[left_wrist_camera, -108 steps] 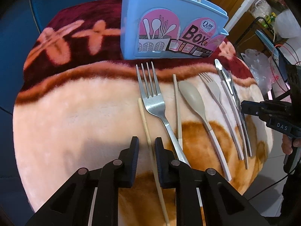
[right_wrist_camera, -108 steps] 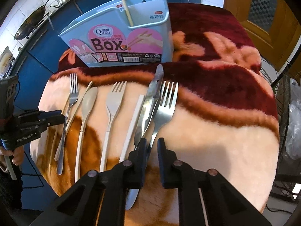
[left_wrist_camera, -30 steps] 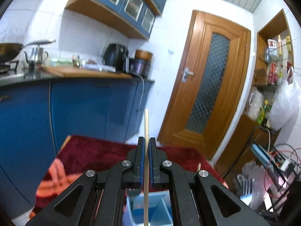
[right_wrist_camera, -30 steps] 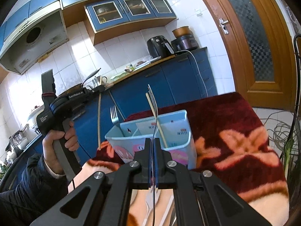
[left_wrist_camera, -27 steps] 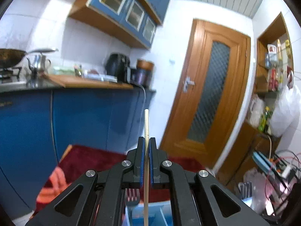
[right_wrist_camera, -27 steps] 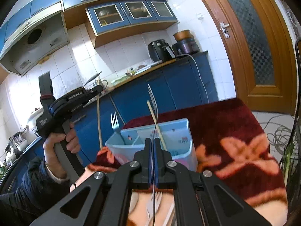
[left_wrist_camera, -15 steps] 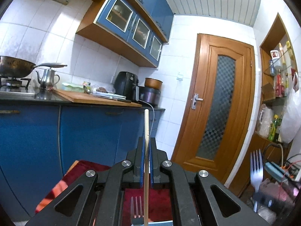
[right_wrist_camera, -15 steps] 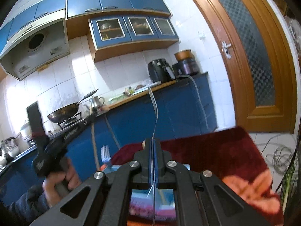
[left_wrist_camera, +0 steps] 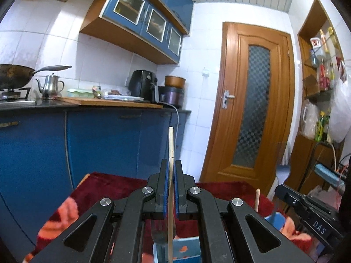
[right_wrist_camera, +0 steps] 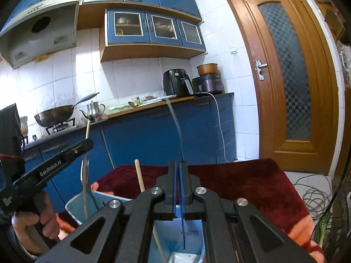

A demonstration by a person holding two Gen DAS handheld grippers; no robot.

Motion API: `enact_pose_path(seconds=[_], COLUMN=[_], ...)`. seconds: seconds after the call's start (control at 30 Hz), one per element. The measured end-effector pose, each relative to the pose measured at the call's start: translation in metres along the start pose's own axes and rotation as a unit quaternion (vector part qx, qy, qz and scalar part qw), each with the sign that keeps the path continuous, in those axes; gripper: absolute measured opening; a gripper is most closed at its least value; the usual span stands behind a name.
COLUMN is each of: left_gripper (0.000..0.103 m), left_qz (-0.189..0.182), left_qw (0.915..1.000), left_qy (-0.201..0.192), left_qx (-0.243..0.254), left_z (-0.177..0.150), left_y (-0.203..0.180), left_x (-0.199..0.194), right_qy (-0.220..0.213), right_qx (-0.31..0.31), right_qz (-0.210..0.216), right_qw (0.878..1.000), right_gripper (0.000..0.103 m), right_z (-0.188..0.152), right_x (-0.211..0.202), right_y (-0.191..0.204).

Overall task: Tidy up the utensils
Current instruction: 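Open both tools to drop the chopstick and fork into the caddy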

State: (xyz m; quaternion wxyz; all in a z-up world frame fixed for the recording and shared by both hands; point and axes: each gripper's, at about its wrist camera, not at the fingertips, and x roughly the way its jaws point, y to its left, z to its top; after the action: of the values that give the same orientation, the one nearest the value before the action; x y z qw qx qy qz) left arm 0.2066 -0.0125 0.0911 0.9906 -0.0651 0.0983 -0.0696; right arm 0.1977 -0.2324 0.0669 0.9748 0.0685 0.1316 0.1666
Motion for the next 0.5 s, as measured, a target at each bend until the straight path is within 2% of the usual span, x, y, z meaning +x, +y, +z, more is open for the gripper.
enact_pose_path(seconds=[0.2,0.27,0.37,0.5], left_gripper=[0.006,0.014,0.026,0.034], left_qz=[-0.020,-0.020,-0.027,-0.026], left_qw=[0.9990,0.9987,0.9980,0.9974], left_qy=[0.040,0.044,0.053,0.062], left_qx=[0.004,0.014,0.021,0.025], left_z=[-0.005,-0.007,-0.008,-0.007], left_y=[-0.002,-0.006,-0.009,-0.011], left_x=[-0.003,-0.007,-0.013,-0.024], right_qy=[0.020,0.021,0.017,0.014], right_qx=[0.000,0.007,0.015,0.019], right_qz=[0.003,0.008,0.013,0.022], right_qw=[1.000,1.000,1.000,0.999], right_gripper=[0.009,0.012,0.024,0.037], right_z=[-0.005,-0.004,-0.001,0.002], right_x=[-0.004,-0.007,-0.014,-0.026], right_y=[-0.002,-0.003,-0.003,0.000])
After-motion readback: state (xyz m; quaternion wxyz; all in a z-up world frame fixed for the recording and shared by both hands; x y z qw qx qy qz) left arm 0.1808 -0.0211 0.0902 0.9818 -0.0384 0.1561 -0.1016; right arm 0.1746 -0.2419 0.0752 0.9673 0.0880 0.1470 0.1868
